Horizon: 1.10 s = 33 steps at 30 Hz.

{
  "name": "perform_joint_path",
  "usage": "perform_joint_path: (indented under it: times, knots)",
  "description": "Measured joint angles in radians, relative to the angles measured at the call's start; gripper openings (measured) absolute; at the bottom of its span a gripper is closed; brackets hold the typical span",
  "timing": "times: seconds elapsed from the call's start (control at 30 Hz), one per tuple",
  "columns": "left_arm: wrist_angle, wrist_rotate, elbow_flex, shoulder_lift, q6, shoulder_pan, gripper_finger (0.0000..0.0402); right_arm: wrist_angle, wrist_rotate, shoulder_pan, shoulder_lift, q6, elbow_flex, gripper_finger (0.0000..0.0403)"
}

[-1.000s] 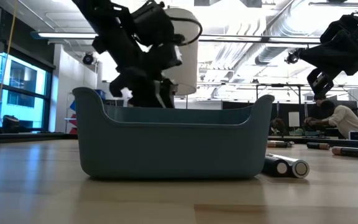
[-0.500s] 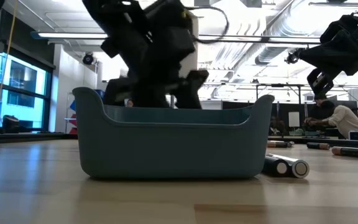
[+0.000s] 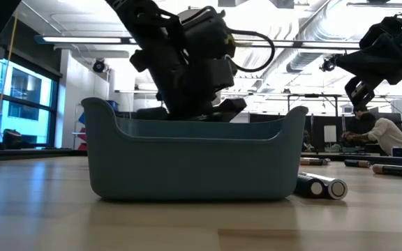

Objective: Sort batteries
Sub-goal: Put the black battery into the orange bin

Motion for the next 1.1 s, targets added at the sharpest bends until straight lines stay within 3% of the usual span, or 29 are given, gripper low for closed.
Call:
perform_joint_path:
  times: [0.13,0.2,0.73,0.93,1.1]
  knots:
    - [-0.018,0.009,-0.002,0.000,-0.052,0.015,0.0030,0.000,0.000,0.000,0.000,0.000,0.000,0.0000]
    - [-0.032,-0.007,-0.003,-0.003,-0.092,0.027,0.0013,0.000,0.000,0.000,0.000,0.000,0.000,0.0000]
    - [0.002,0.034,-0.010,-0.293,-0.276,0.041,0.0001,0.000,0.000,0.000,0.000,0.000,0.000,0.0000]
    - [-0.038,0.043,-0.011,-0.322,-0.418,0.058,0.0001,0.000,0.000,0.000,0.000,0.000,0.000,0.0000]
    - [-0.086,0.260,-0.017,-0.466,-0.602,0.076,0.0000,0.000,0.000,0.000,0.000,0.000,0.000,0.0000]
